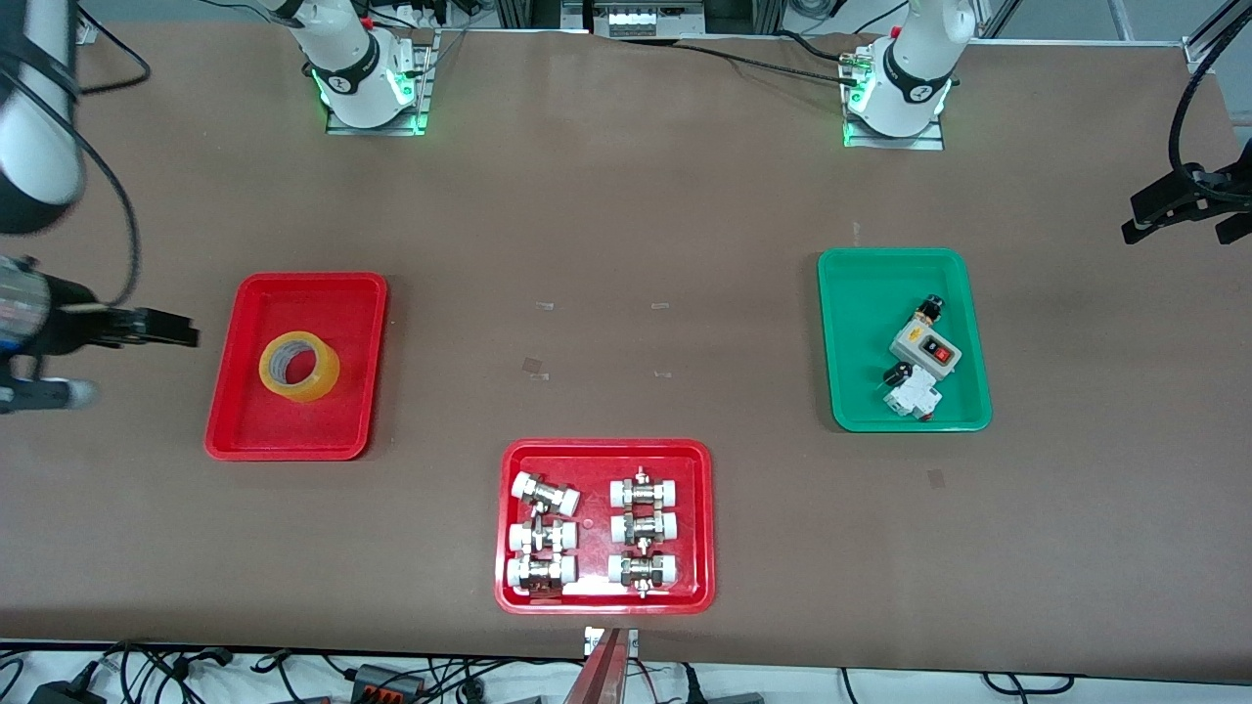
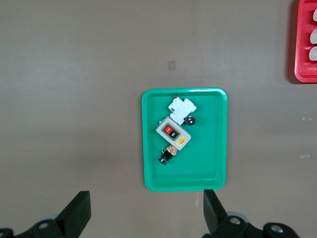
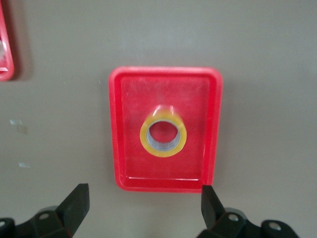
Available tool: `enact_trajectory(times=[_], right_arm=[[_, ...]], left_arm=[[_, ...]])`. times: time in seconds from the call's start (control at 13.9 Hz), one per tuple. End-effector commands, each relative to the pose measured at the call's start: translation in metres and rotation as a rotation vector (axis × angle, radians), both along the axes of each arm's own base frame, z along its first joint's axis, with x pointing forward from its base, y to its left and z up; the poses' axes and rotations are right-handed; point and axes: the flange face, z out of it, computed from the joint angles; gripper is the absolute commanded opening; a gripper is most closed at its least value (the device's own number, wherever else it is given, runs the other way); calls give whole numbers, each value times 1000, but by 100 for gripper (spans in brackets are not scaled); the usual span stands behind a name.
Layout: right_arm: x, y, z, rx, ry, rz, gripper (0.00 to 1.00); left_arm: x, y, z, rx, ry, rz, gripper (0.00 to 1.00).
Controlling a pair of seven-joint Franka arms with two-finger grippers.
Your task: Left arm passes tape to right arm into tray
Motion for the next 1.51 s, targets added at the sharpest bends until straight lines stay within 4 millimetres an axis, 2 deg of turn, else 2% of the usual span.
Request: enact_trajectory(times=[0.0, 0.14, 0.22, 0.29, 0.65, 1.08, 1.29, 1.43], right_arm=[[7, -6, 16, -10, -31, -37, 100], [8, 3, 25, -18, -68, -26, 100], [7, 7, 36, -14, -99, -21, 100], [8, 12, 36, -20, -108, -13, 100], [-20, -10, 35, -38, -152, -35, 100], [-30, -3, 54, -57, -173, -26, 100], [-35, -6, 51, -74, -148, -25, 100], [-50, -7, 44, -77, -141, -25, 100]], left_arm=[[2, 0, 5, 19, 4, -13, 100], [2, 0, 5, 19, 4, -13, 100], [2, 0, 5, 19, 4, -13, 100], [2, -2, 5, 19, 4, -15, 100], [2, -4, 10, 16, -7, -20, 100], [2, -7, 15, 20, -18, -25, 100], [2, -9, 20, 16, -29, -27, 100], [2, -10, 23, 16, -35, -29, 100]])
